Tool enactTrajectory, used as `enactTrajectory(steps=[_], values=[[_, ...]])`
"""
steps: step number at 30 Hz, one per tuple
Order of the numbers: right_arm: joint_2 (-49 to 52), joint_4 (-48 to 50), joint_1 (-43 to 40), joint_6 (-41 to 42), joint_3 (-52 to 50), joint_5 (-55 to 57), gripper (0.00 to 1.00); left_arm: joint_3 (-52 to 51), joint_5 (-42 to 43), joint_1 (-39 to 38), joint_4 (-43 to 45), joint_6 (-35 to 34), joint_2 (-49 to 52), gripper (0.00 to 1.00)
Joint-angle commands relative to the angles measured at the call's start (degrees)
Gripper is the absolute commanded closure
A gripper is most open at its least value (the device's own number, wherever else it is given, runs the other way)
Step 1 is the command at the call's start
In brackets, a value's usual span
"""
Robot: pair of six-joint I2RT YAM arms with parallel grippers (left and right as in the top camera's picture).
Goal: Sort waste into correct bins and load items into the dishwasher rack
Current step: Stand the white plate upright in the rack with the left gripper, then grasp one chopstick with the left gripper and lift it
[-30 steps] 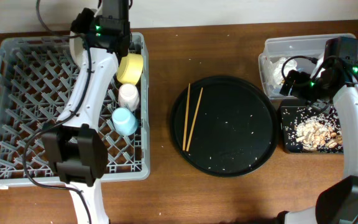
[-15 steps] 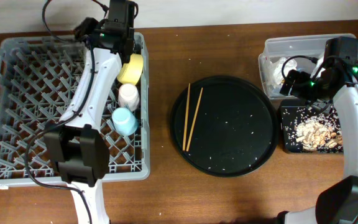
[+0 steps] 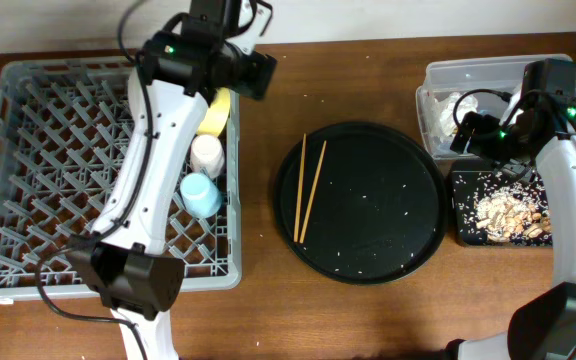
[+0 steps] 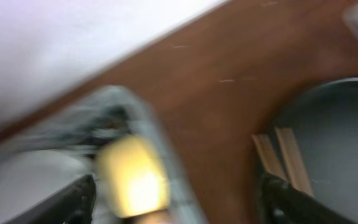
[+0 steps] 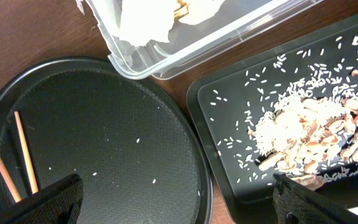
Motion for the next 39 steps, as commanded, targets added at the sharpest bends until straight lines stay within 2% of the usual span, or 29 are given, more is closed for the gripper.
enactTrajectory(steps=[1, 2, 4, 5, 6, 8, 18, 21, 26, 27, 28, 30, 34, 37, 39], values=[[-0.33, 0.02, -0.31, 0.04, 0.61, -0.09, 0.02, -9.05, 11.65, -2.56, 0.0, -10.88, 1.53, 0.24], [-0.33, 0.0, -0.31, 0.04, 0.59, -0.09, 0.02, -12.02, 11.65, -3.45, 0.31, -11.06, 1.92, 0.27], [-0.33, -0.11, -0.31, 0.04, 0.61, -0.11, 0.02, -16.61, 11.56, -5.64, 0.9, -11.69, 3.5, 0.49], [-0.33, -0.26, -0.31, 0.04, 0.61, -0.13, 0.02, -17.7, 10.73, -7.02, 1.38, -13.9, 4.85, 0.55], [-0.33, -0.28, -0.31, 0.07, 0.59, -0.13, 0.02, -18.16, 9.57, -7.67, 1.68, -14.97, 5.38, 0.57], [-0.33, -0.5, -0.31, 0.04, 0.61, -0.11, 0.02, -19.76, 0.09, -9.75, 2.75, -20.85, 7.37, 0.58], [-0.33, -1.33, -0.31, 0.24, 0.59, -0.11, 0.02, -19.85, 0.24, -13.16, 6.01, -21.9, 17.14, 0.59], [-0.33, -1.36, -0.31, 0.24, 0.59, -0.11, 0.02, -19.85, 0.22, -13.35, 6.82, -22.45, 17.33, 0.84], [-0.33, -1.62, -0.31, 0.24, 0.59, -0.11, 0.02, -20.22, 0.22, -14.45, 7.23, -22.75, 17.88, 0.85], [-0.33, -1.68, -0.31, 0.24, 0.59, -0.11, 0.02, -20.22, 0.24, -14.6, 7.3, -22.75, 17.88, 0.88], [-0.33, -1.73, -0.33, 0.24, 0.59, -0.11, 0.02, -20.22, 0.24, -14.97, 7.28, -22.73, 17.88, 0.99], [-0.33, -1.75, -0.31, 0.24, 0.61, -0.11, 0.02, -19.71, 0.24, -14.97, 6.12, -22.73, 17.42, 0.99], [-0.33, -1.73, -0.31, 0.24, 0.61, -0.11, 0.02, -9.49, -0.17, -14.53, -1.7, -22.43, 17.09, 0.99], [-0.33, -1.73, -0.33, 0.22, 0.59, -0.11, 0.02, 6.01, -2.82, -12.15, -12.92, -21.16, 17.09, 0.99], [-0.33, -1.7, -0.33, 0.24, 0.61, -0.09, 0.02, 13.03, -2.99, -10.54, -16.94, -20.98, 17.09, 0.99]])
